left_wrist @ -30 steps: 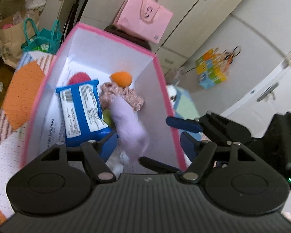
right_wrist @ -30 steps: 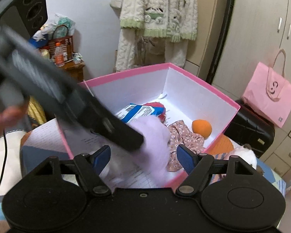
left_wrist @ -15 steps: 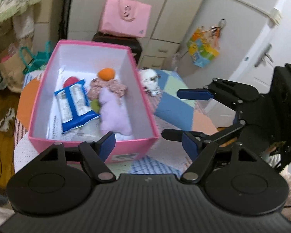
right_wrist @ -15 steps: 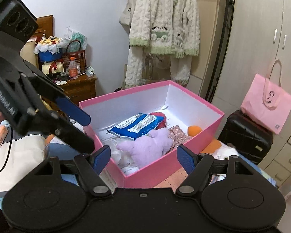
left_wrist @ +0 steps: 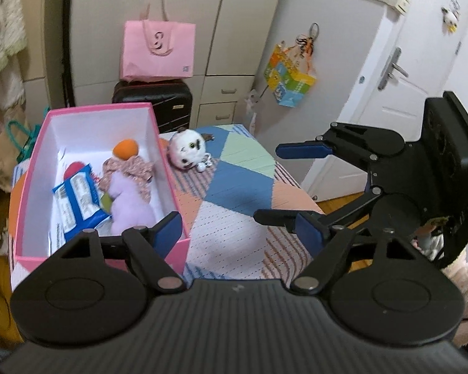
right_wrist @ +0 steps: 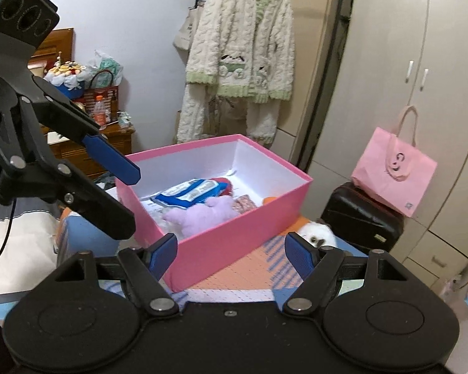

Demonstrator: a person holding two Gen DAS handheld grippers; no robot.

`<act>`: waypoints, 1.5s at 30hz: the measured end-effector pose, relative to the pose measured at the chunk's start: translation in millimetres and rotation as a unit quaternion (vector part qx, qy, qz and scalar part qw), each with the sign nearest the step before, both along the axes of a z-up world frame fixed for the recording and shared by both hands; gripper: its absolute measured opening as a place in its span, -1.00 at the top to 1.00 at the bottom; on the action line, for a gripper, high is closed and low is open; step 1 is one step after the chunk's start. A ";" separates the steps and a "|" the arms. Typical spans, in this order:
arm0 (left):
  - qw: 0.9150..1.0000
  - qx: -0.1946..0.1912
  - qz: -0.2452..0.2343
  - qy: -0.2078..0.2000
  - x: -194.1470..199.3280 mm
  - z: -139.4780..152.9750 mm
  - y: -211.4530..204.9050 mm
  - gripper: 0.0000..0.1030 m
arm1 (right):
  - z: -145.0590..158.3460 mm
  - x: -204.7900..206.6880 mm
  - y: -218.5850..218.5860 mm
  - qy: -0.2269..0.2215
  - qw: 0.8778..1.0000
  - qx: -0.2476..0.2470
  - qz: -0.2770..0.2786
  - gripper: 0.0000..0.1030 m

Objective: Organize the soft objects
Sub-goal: 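Move the left tool away from the box toward the white plush toy, then lower the left gripper onto the white plush toy and close on it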

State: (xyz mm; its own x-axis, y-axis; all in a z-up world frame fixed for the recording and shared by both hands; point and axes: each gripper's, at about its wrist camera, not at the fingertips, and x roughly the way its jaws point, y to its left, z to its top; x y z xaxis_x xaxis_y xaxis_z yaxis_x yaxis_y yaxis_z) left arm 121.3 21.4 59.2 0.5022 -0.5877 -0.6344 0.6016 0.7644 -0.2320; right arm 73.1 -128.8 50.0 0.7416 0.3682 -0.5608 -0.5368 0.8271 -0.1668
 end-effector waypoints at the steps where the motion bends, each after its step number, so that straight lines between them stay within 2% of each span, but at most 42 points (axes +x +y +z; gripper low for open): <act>1: 1.000 0.004 -0.003 -0.004 -0.7 1.4 -4.1 -0.55 | 0.4 -0.2 -3.3 -0.002 1.000 -0.003 -0.003 -0.57; 11: 0.999 0.017 -0.010 -0.028 5.2 5.0 -40.3 -0.62 | -4.3 1.2 -34.3 -0.032 0.999 -0.022 -0.019 -0.61; 16: 0.996 0.053 0.000 -0.067 10.3 1.9 -63.5 -0.62 | -15.4 4.1 -67.5 -0.033 0.999 0.022 -0.018 -0.61; 19: 0.996 0.055 -0.002 -0.068 17.1 -2.9 -76.3 -0.62 | -25.9 6.6 -85.3 -0.041 0.999 0.032 -0.011 -0.61; 25: 0.998 0.044 0.007 -0.051 39.7 -24.3 -104.8 -0.62 | -47.7 20.9 -93.9 -0.067 0.998 0.008 0.006 -0.69; 29: 0.999 0.023 0.028 -0.033 54.9 -37.2 -116.4 -0.62 | -67.1 41.0 -94.7 -0.052 0.998 0.011 0.015 -0.69; 33: 0.999 0.004 0.034 -0.038 65.1 -41.3 -125.5 -0.62 | -81.3 54.1 -95.6 -0.028 0.999 0.034 0.023 -0.69; 39: 0.998 -0.021 0.047 -0.045 85.3 -54.2 -137.3 -0.62 | -96.7 73.8 -97.9 -0.018 0.999 0.025 0.042 -0.69; 42: 0.995 -0.018 0.071 -0.063 92.7 -61.9 -141.0 -0.67 | -103.1 85.6 -101.6 -0.020 0.998 0.025 0.048 -0.69; 45: 0.993 -0.010 0.097 -0.059 107.6 -74.4 -146.4 -0.68 | -109.1 99.5 -106.6 -0.016 0.998 0.031 0.055 -0.69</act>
State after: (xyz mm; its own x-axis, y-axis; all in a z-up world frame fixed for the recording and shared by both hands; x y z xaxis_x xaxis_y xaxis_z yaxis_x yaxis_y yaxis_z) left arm 228.9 -125.0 -15.2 0.6779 -0.4848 -0.5527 0.4676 0.8644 -0.1848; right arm 172.6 -235.4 -59.1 0.7115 0.4816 -0.5117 -0.6206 0.7722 -0.1360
